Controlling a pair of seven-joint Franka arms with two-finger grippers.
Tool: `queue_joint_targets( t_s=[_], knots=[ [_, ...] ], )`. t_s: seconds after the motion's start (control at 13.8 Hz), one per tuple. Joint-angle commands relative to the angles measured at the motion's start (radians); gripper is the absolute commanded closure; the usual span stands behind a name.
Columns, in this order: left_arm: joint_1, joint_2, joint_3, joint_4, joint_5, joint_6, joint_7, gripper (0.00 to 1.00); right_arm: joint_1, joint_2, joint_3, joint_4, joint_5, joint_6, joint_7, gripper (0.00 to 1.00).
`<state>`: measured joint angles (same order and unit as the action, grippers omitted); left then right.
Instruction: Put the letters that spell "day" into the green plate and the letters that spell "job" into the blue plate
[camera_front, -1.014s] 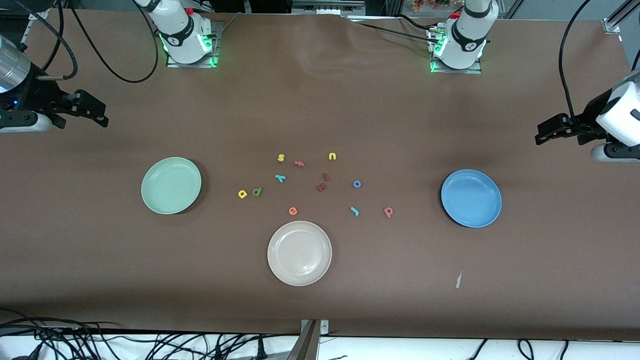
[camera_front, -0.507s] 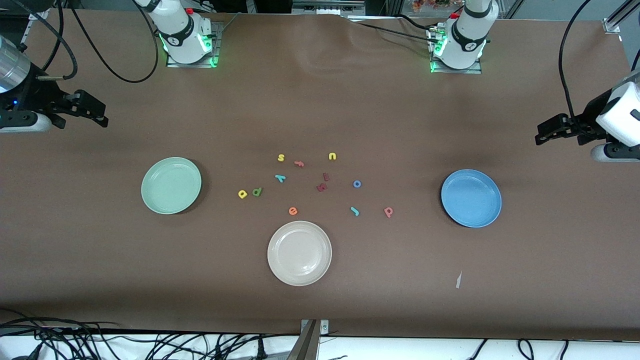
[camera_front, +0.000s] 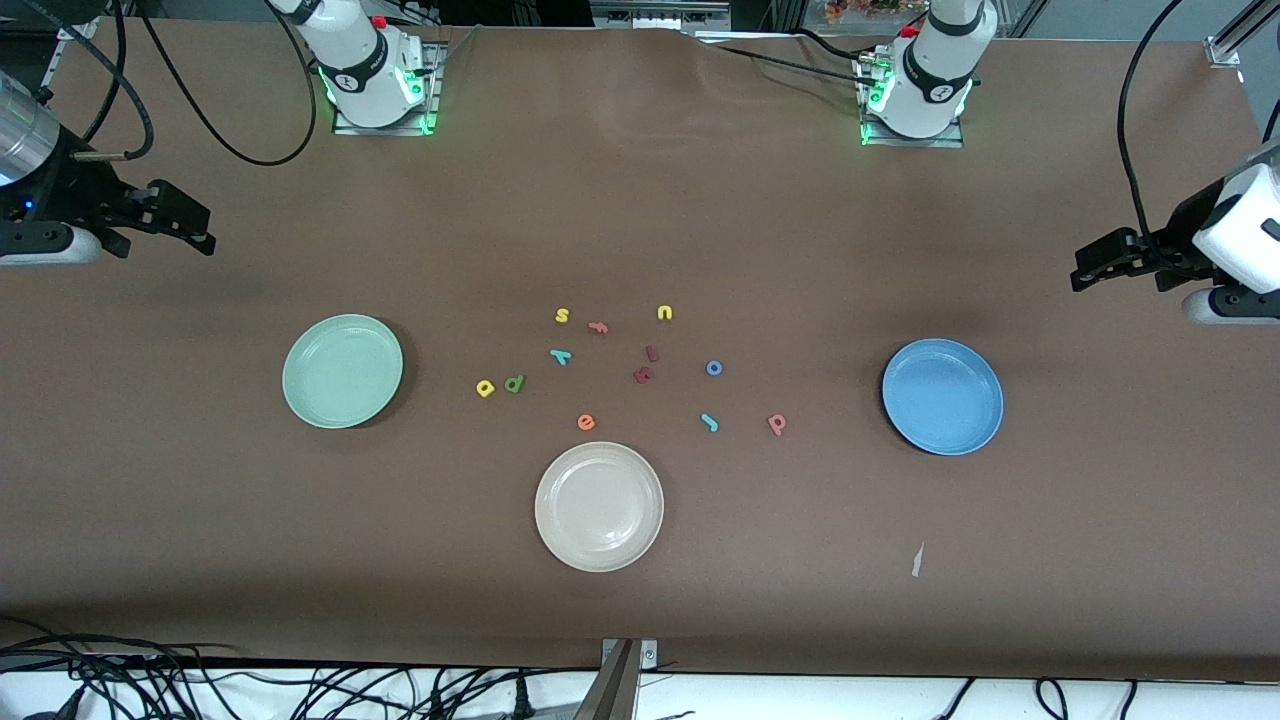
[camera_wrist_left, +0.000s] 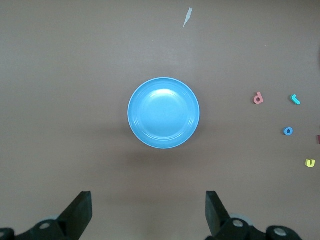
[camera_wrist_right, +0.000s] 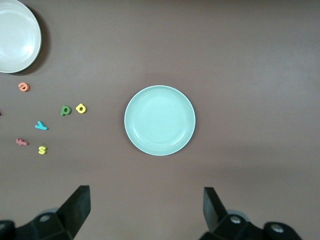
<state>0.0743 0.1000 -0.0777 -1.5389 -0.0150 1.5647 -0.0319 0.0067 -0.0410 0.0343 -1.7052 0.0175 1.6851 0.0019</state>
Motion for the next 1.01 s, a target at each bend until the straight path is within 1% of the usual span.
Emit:
queue_joint_targets(
  t_s=[0.0, 0.36, 0.58, 0.94],
  knots=[
    [-0.001, -0.002, 0.004, 0.002, -0.020, 0.003, 0.020, 0.00, -0.004, -0.022, -0.001, -0.019, 0.004, 0.008, -0.010, 0.00],
    [-0.002, -0.002, 0.004, 0.002, -0.020, 0.001, 0.020, 0.00, 0.001, -0.016, 0.009, -0.019, 0.001, -0.007, 0.003, 0.00],
    [-0.002, -0.002, 0.004, 0.000, -0.020, 0.001, 0.020, 0.00, 0.001, -0.011, 0.009, -0.019, -0.024, -0.007, 0.001, 0.00],
    [-0.002, -0.002, 0.004, -0.001, -0.020, 0.001, 0.018, 0.00, -0.001, -0.011, 0.009, -0.013, -0.033, -0.039, 0.000, 0.00]
  ],
)
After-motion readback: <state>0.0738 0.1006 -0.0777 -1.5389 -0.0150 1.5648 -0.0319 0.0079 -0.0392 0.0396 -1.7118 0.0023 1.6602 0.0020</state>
